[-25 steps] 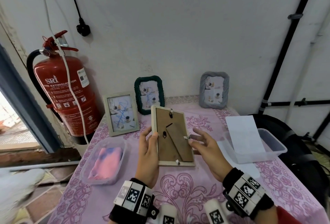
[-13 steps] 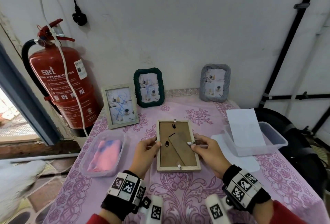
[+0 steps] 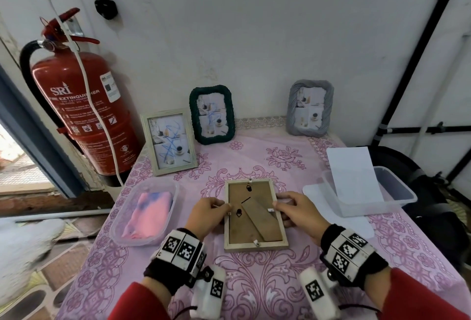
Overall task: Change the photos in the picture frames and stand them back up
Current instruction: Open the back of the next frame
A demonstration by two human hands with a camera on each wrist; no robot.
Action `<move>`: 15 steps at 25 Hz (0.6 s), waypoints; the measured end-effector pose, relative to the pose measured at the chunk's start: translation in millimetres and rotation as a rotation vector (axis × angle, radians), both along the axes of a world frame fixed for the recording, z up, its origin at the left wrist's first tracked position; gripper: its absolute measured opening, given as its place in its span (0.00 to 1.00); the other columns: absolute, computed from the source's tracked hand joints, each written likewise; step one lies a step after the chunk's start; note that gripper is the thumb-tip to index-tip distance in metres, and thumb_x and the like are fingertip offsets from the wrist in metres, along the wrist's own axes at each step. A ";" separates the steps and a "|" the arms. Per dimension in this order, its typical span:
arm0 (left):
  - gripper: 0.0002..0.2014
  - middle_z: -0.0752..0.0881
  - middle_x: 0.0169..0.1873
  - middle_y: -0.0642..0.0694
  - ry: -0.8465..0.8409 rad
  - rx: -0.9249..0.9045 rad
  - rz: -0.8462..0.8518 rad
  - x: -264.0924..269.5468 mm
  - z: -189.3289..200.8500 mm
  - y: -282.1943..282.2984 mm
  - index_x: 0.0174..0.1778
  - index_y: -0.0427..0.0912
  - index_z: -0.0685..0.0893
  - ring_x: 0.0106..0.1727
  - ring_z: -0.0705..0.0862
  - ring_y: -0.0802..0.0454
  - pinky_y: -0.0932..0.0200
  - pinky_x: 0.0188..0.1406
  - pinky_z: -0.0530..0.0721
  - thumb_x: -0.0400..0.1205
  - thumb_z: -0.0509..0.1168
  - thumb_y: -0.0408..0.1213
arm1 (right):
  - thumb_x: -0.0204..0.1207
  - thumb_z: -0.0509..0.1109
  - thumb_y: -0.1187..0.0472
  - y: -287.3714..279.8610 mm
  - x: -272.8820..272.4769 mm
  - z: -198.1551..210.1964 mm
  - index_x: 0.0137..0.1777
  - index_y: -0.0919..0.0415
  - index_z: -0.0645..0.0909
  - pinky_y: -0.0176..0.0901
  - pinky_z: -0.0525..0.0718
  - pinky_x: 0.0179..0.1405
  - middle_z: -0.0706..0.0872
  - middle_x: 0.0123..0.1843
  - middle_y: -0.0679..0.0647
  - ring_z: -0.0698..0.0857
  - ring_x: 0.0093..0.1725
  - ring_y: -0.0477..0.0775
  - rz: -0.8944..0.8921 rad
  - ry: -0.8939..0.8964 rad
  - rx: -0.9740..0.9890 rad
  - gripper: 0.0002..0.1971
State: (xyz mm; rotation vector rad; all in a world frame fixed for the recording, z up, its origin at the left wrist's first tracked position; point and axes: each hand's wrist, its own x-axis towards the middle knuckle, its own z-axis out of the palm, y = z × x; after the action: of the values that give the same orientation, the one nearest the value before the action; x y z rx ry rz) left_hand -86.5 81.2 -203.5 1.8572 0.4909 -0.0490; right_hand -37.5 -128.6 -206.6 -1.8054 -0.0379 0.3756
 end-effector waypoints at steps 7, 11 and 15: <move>0.10 0.80 0.30 0.44 0.053 0.033 0.029 10.3 -7.3 2.5 0.36 0.42 0.74 0.28 0.81 0.51 0.64 0.18 0.80 0.76 0.70 0.34 | 0.75 0.69 0.49 2.3 5.5 -2.5 0.54 0.53 0.75 0.54 0.87 0.52 0.83 0.40 0.49 0.86 0.47 0.57 0.039 -0.142 -0.293 0.13; 0.11 0.79 0.29 0.44 0.063 0.043 0.024 11.5 -8.2 2.0 0.35 0.44 0.73 0.27 0.80 0.48 0.62 0.21 0.81 0.74 0.71 0.32 | 0.73 0.71 0.49 5.1 7.0 -2.4 0.53 0.54 0.74 0.56 0.87 0.52 0.84 0.46 0.53 0.86 0.49 0.59 0.052 -0.141 -0.352 0.15; 0.12 0.79 0.29 0.43 0.085 0.000 0.035 12.7 -5.1 0.7 0.35 0.43 0.73 0.26 0.79 0.48 0.62 0.20 0.82 0.73 0.71 0.29 | 0.72 0.74 0.59 5.9 8.7 1.7 0.51 0.57 0.74 0.46 0.87 0.35 0.82 0.36 0.53 0.84 0.34 0.53 0.033 -0.010 -0.183 0.13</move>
State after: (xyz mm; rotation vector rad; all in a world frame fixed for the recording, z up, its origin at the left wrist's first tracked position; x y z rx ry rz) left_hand -73.8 81.9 -208.6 1.8520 0.5826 -0.1050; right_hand -28.8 -122.7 -204.9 -1.9892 -0.0417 0.4042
